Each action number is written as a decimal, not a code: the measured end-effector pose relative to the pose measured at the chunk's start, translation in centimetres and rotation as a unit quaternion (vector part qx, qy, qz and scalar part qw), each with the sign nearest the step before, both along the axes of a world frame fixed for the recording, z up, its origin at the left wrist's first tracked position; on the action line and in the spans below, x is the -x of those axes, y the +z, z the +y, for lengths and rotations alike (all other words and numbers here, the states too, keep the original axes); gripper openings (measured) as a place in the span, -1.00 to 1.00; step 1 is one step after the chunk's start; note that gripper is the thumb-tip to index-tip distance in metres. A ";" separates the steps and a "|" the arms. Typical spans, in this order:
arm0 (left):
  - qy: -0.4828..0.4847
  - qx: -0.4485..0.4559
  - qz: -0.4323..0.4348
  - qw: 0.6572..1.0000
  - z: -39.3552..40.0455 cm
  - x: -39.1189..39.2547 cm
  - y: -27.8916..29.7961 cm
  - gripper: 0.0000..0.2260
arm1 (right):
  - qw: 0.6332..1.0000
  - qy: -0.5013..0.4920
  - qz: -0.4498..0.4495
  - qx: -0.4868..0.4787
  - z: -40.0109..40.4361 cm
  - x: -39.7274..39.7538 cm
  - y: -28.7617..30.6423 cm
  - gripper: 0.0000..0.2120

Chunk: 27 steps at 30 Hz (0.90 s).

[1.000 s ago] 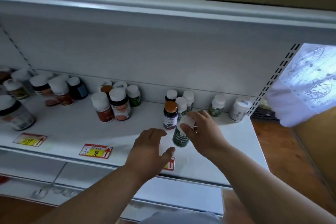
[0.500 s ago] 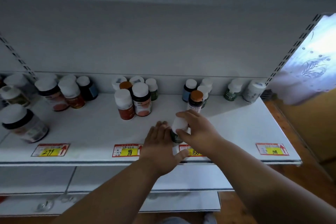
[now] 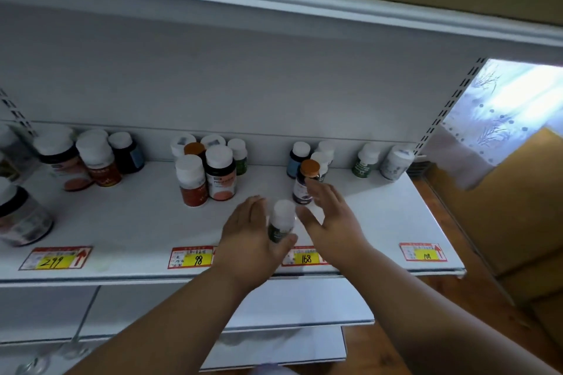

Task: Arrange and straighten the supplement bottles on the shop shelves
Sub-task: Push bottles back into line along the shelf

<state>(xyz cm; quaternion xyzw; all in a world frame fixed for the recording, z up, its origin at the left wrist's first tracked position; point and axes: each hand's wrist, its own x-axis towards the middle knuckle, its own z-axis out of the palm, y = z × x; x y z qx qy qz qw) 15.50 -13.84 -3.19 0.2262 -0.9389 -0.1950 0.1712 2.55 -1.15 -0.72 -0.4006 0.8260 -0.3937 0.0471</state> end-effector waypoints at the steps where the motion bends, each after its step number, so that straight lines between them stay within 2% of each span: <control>1: 0.004 0.002 0.036 0.999 0.2 0.3 1.0 -0.27 | 1.000 -0.019 0.011 0.022 0.7 0.7 0.3 -0.55; 5: -0.030 0.024 0.098 0.994 2.5 2.6 5.0 -0.37 | 0.994 -0.085 0.047 0.038 3.5 4.9 1.3 -0.68; 8: -0.067 0.030 0.093 0.993 5.3 5.3 6.3 -0.43 | 0.990 -0.124 0.069 0.008 5.4 8.8 1.8 -0.71; 12: -0.081 -0.023 0.060 0.995 8.6 9.8 5.7 -0.46 | 0.988 -0.121 0.092 -0.020 8.2 14.6 2.2 -0.71; 15: -0.069 -0.049 0.044 0.995 10.6 12.9 4.9 -0.47 | 0.985 -0.133 0.066 -0.092 9.5 18.8 1.9 -0.59; 19: -0.050 -0.047 0.052 0.996 12.5 16.3 4.4 -0.49 | 0.975 -0.160 -0.015 -0.155 9.0 23.8 1.3 -0.44; 22: -0.025 -0.052 0.059 0.997 13.8 18.0 3.7 -0.51 | 0.976 -0.148 -0.046 -0.152 8.6 26.6 0.3 -0.53; 27: 0.015 -0.075 0.052 0.996 15.2 19.1 2.7 -0.53 | 0.986 -0.142 -0.033 -0.082 8.8 28.4 -0.6 -0.70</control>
